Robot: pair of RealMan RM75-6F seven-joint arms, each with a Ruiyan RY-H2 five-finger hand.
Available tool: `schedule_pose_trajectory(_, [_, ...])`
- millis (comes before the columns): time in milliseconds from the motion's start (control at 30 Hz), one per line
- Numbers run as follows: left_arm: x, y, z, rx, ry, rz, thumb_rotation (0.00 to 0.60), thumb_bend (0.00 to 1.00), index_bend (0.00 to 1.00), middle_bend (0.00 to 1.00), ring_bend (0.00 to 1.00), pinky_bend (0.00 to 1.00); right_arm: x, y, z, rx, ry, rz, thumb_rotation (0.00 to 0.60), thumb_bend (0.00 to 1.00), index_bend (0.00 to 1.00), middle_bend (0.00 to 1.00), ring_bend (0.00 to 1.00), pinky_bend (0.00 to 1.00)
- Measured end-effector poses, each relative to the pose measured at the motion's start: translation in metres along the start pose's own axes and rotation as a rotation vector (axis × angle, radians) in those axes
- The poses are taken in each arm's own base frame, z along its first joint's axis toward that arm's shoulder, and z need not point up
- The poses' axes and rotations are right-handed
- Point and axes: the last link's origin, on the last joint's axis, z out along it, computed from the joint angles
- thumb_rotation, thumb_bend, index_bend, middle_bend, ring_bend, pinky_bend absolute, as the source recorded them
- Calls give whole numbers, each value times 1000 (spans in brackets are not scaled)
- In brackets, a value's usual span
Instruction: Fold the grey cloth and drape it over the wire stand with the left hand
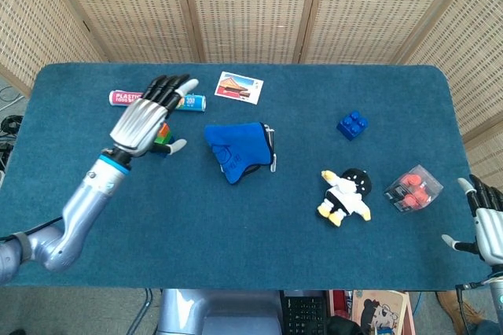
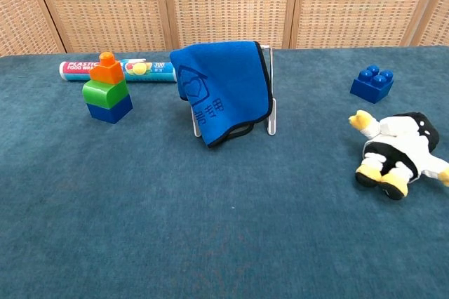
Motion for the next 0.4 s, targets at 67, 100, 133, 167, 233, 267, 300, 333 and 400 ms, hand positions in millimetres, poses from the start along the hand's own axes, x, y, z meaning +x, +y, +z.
schedule_pose_trajectory(67, [2, -15, -17, 43, 18, 3, 600, 174, 0, 0, 0, 0, -1, -2, -1, 7, -2, 0, 600, 0, 0, 0, 0, 0])
schedule_pose_trajectory(100, [2, -22, -24, 62, 27, 5, 600, 164, 0, 0, 0, 0, -1, -2, -1, 12, -3, 0, 600, 0, 0, 0, 0, 0])
schedule_pose_trajectory(133, [2, -30, -36, 87, 41, 9, 600, 157, 0, 0, 0, 0, -1, -3, -1, 16, -4, -1, 600, 0, 0, 0, 0, 0])
schedule_pose_trajectory(167, [2, -37, -45, 105, 53, 14, 600, 150, 0, 0, 0, 0, -1, -5, -2, 23, -4, -2, 600, 0, 0, 0, 0, 0])
schedule_pose_trajectory(233, [0, -52, -70, 150, 83, 30, 600, 149, 0, 0, 0, 0, -1, -7, -2, 32, 1, -3, 600, 0, 0, 0, 0, 0])
schedule_pose_trajectory(267, [-1, -58, -81, 170, 94, 38, 600, 150, 0, 0, 0, 0, -1, -8, -3, 37, 5, -5, 600, 0, 0, 0, 0, 0])
schedule_pose_trajectory(300, [-2, -64, -94, 192, 103, 47, 600, 149, 0, 0, 0, 0, -1, -9, -3, 42, 7, -6, 600, 0, 0, 0, 0, 0])
schedule_pose_trajectory(333, [-5, -71, -110, 223, 109, 57, 600, 149, 0, 0, 0, 0, -1, -10, -3, 46, 9, -6, 600, 0, 0, 0, 0, 0])
schedule_pose_trajectory(400, [-9, -80, -136, 270, 108, 72, 600, 149, 0, 0, 0, 0, -1, -12, -5, 59, 18, -9, 600, 0, 0, 0, 0, 0])
